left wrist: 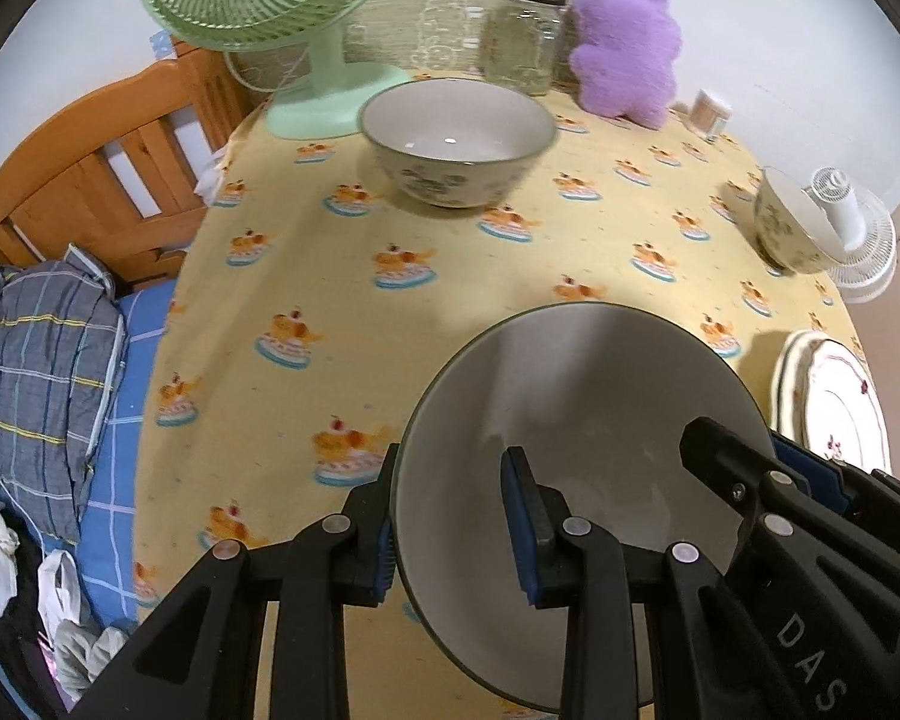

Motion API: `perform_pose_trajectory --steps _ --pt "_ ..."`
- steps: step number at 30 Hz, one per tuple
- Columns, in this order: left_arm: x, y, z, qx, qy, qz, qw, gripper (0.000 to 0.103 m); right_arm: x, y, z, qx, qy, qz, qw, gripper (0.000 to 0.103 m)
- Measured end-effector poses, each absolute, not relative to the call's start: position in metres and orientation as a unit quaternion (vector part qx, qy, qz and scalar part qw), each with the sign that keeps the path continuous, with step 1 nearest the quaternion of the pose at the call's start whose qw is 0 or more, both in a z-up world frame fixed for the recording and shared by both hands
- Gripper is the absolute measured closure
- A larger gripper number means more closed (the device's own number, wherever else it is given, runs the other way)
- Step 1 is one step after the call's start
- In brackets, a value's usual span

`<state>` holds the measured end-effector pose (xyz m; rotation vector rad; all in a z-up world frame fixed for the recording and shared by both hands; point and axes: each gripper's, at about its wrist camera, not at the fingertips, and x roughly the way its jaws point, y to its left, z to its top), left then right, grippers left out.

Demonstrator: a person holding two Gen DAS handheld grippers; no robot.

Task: Organize plates and bowls
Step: 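Lift the grey-rimmed bowl with both tools and carry it across the table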

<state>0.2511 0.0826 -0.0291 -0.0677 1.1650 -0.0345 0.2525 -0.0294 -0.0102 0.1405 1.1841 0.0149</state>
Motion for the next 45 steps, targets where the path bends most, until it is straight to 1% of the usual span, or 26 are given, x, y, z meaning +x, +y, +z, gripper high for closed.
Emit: perform_pose_trajectory --steps 12,20,25,27,31,34,35,36,39,43,45 --pt "0.24 0.034 -0.04 -0.037 0.561 -0.021 0.827 0.073 0.24 -0.076 -0.021 0.062 0.565 0.01 0.823 0.075" --pt "0.232 0.018 -0.047 -0.044 0.571 -0.016 0.82 0.073 0.236 -0.091 -0.03 0.058 0.576 0.019 0.815 0.075" --pt "0.229 0.012 -0.047 -0.029 0.567 -0.007 0.823 0.074 0.235 -0.092 -0.033 0.046 0.576 0.023 0.816 0.075" --pt "0.23 0.012 -0.048 -0.032 0.57 -0.007 0.821 0.068 0.235 -0.092 -0.033 0.044 0.574 0.025 0.817 0.075" --pt "0.231 0.009 -0.048 -0.023 0.576 -0.006 0.817 0.066 0.235 -0.094 -0.034 0.056 0.577 0.02 0.815 0.075" --pt "0.229 0.009 -0.047 -0.022 0.58 -0.012 0.814 0.062 0.233 -0.095 -0.032 0.058 0.578 0.019 0.814 0.075" --pt "0.229 0.009 -0.047 -0.022 0.58 -0.013 0.814 0.056 0.232 -0.094 -0.031 0.055 0.577 0.019 0.815 0.075" --pt "0.228 0.01 -0.046 -0.022 0.58 -0.012 0.814 0.047 0.231 -0.093 -0.03 0.052 0.576 0.019 0.815 0.075" --pt "0.226 0.014 -0.045 -0.022 0.58 -0.005 0.814 0.037 0.23 -0.092 -0.028 0.049 0.577 0.019 0.815 0.074" --pt "0.222 0.02 -0.039 -0.019 0.572 -0.01 0.82 0.035 0.228 -0.092 -0.025 0.058 0.583 0.016 0.81 0.069" --pt "0.221 0.022 -0.036 -0.021 0.571 -0.017 0.821 0.035 0.226 -0.091 -0.021 0.059 0.581 0.016 0.812 0.069"
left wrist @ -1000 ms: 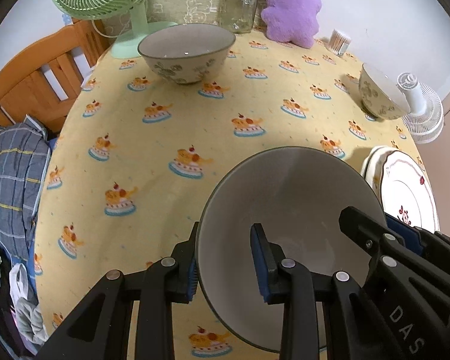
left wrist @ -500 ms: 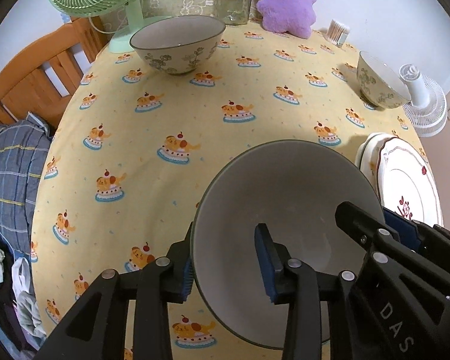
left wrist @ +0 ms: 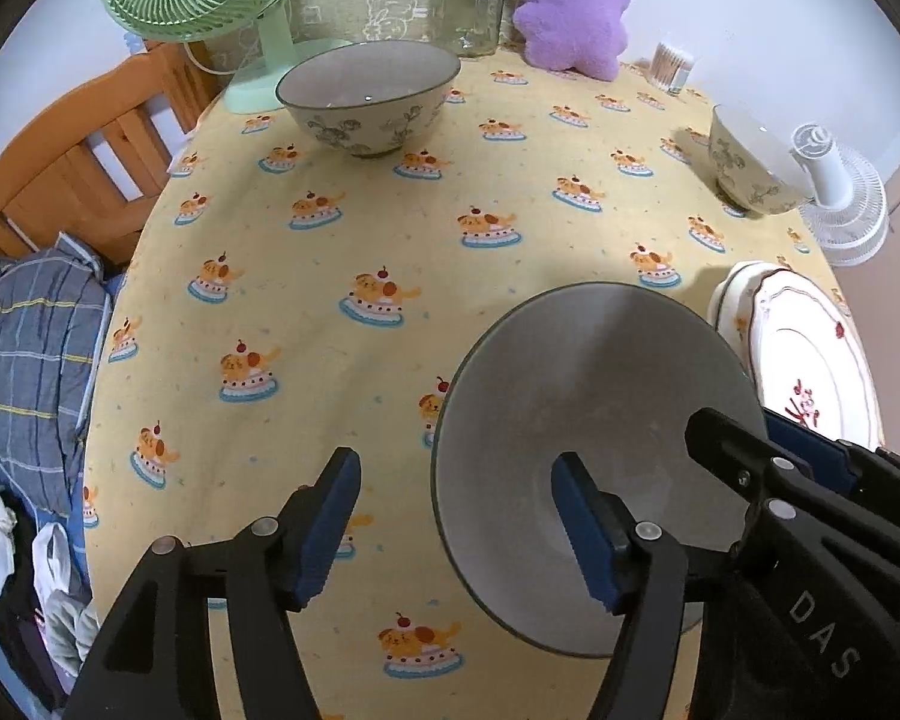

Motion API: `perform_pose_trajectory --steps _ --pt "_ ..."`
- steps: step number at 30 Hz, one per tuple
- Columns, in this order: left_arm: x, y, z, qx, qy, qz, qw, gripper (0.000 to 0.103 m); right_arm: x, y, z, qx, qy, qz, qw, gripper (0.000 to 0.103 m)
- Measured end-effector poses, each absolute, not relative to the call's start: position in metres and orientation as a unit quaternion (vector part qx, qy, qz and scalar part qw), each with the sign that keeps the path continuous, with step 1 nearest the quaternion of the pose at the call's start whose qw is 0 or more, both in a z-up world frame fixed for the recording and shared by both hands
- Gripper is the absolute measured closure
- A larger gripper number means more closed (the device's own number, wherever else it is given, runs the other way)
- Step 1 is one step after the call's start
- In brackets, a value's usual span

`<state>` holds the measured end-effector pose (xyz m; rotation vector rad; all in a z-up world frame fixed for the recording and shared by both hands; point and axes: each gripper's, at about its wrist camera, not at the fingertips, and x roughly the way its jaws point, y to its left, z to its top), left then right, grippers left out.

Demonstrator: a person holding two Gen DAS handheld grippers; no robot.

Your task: Organize plates and bowls

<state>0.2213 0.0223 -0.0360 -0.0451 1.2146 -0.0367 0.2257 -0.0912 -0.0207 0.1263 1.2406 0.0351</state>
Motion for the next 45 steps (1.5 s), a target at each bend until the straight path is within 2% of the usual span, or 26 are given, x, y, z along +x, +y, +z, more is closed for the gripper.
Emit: perform_pose_trajectory --steps 3,6,8,13,17,32,45 --pt "0.218 0.024 -0.027 -0.021 0.561 -0.035 0.827 0.035 0.221 -0.089 -0.011 0.055 0.573 0.014 0.818 0.068" --pt "0.217 0.028 -0.016 -0.022 0.552 -0.049 0.832 0.035 0.217 -0.086 0.002 0.052 0.555 0.006 0.83 0.062" --pt "0.219 0.031 -0.008 -0.023 0.545 -0.053 0.837 0.035 0.216 -0.085 0.009 0.05 0.542 -0.002 0.839 0.053" --pt "0.227 0.035 0.01 -0.022 0.529 -0.047 0.847 0.035 0.223 -0.083 0.026 0.059 0.521 -0.001 0.852 0.039" --pt "0.237 0.038 0.019 -0.035 0.518 -0.034 0.854 0.035 0.236 -0.08 0.036 0.058 0.508 0.017 0.859 0.035" --pt "0.3 0.035 0.035 -0.068 0.477 0.061 0.874 0.035 0.325 -0.079 0.052 0.011 0.477 0.101 0.873 0.035" --pt "0.355 0.061 0.017 -0.062 0.478 0.148 0.864 0.036 0.401 -0.044 0.028 -0.02 0.484 0.146 0.863 0.035"
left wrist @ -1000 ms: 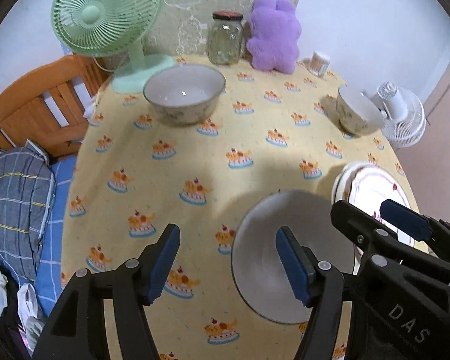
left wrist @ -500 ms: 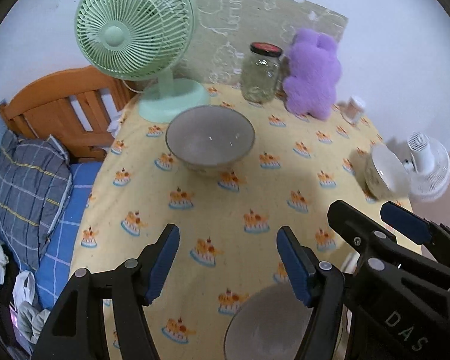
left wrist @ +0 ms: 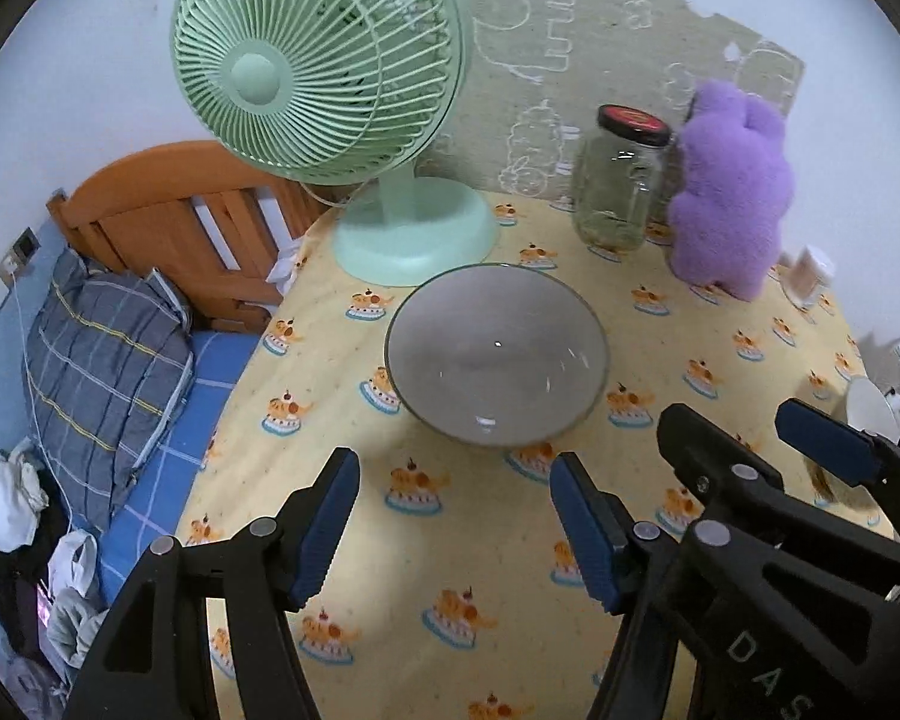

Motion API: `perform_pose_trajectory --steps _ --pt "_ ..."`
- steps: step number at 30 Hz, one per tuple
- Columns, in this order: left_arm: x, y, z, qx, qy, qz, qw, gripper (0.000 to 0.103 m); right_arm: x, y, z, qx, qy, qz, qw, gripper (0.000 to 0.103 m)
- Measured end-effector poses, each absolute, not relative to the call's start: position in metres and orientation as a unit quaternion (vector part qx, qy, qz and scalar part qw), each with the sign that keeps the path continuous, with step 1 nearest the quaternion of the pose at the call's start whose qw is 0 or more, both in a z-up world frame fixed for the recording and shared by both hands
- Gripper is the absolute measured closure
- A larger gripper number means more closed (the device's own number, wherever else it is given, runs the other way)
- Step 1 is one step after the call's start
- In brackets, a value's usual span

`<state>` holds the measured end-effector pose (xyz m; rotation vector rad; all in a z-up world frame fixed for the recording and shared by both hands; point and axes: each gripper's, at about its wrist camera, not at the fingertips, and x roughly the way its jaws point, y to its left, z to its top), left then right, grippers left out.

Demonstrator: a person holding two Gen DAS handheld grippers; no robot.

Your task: Organize plates and bowls

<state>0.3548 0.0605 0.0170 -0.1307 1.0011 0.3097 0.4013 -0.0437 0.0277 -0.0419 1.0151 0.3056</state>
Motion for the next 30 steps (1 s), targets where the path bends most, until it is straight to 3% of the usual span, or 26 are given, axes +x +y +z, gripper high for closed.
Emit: perform_pose_trajectory --steps 4,9,16,21,22,25,26,30 --pt "0.372 0.07 0.009 -0.059 0.476 0.16 0.863 0.036 0.423 -0.034 0.018 -0.019 0.484 0.148 0.862 0.035" --pt "0.394 0.083 -0.005 -0.071 0.479 0.166 0.859 0.047 0.447 -0.022 0.004 -0.017 0.487 0.147 0.861 0.035" --pt "0.415 0.098 -0.027 -0.087 0.484 0.18 0.852 0.051 0.474 -0.005 -0.02 -0.018 0.497 0.147 0.855 0.035" --pt "0.425 0.11 -0.043 -0.09 0.491 0.194 0.845 0.06 0.487 0.006 -0.035 -0.025 0.508 0.141 0.85 0.049" --pt "0.427 0.112 -0.046 -0.09 0.492 0.199 0.843 0.06 0.489 0.008 -0.039 -0.025 0.512 0.141 0.847 0.057" --pt "0.431 0.117 -0.054 -0.089 0.499 0.207 0.837 0.066 0.494 0.013 -0.048 -0.019 0.522 0.147 0.84 0.067" --pt "0.432 0.117 -0.055 -0.086 0.5 0.21 0.836 0.068 0.495 0.015 -0.05 -0.021 0.524 0.148 0.839 0.076" --pt "0.435 0.118 -0.059 -0.085 0.501 0.2 0.837 0.076 0.498 0.016 -0.054 -0.022 0.522 0.144 0.841 0.08"
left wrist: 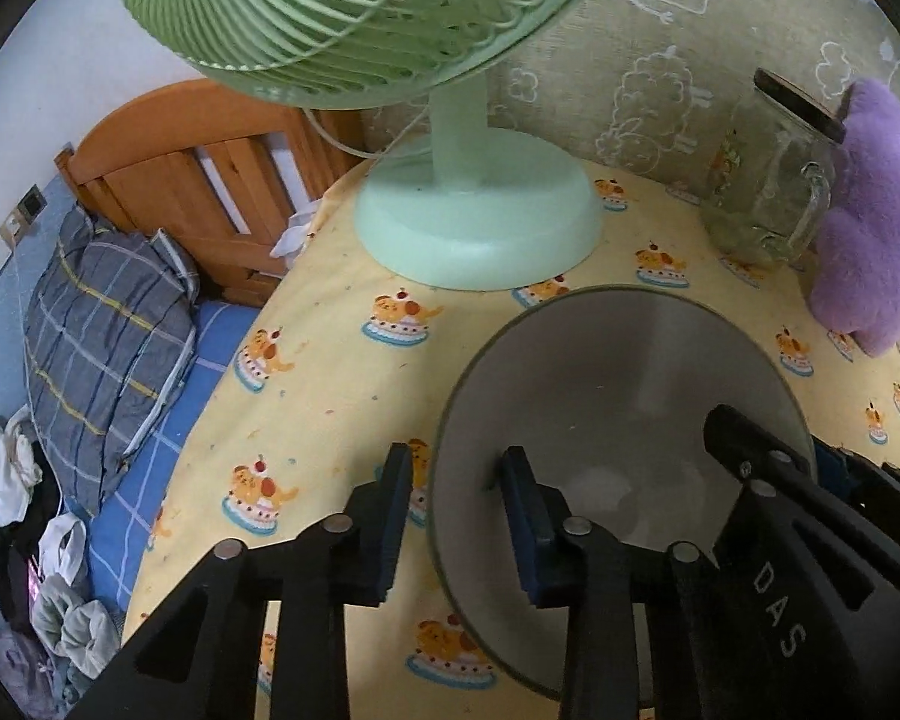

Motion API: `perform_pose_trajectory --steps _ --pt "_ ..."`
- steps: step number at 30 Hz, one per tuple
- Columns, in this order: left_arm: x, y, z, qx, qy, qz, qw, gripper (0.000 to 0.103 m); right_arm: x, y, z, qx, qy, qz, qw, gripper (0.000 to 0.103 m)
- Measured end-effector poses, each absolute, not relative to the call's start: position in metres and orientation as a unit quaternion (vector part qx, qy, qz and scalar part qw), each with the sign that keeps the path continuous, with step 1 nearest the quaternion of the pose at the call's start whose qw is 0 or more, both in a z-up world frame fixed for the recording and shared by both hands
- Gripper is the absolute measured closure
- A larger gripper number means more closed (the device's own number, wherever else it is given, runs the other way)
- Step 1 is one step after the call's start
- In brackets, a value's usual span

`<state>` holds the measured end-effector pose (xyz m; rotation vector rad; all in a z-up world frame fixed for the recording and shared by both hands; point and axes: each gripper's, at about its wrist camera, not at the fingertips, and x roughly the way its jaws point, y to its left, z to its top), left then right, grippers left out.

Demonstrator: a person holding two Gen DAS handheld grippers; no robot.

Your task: Organize plates and bowls

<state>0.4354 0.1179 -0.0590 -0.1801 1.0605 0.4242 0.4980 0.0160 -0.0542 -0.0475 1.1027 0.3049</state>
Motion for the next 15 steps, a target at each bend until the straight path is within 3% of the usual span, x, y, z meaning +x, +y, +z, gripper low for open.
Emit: perform_pose_trajectory --steps 3,15 --pt "0.437 0.117 -0.059 -0.09 0.504 0.191 0.838 0.083 0.499 0.014 -0.054 -0.016 0.526 0.148 0.837 0.081" --pt "0.428 0.101 -0.051 -0.077 0.517 0.182 0.833 0.084 0.484 -0.001 -0.047 -0.01 0.538 0.14 0.831 0.082"
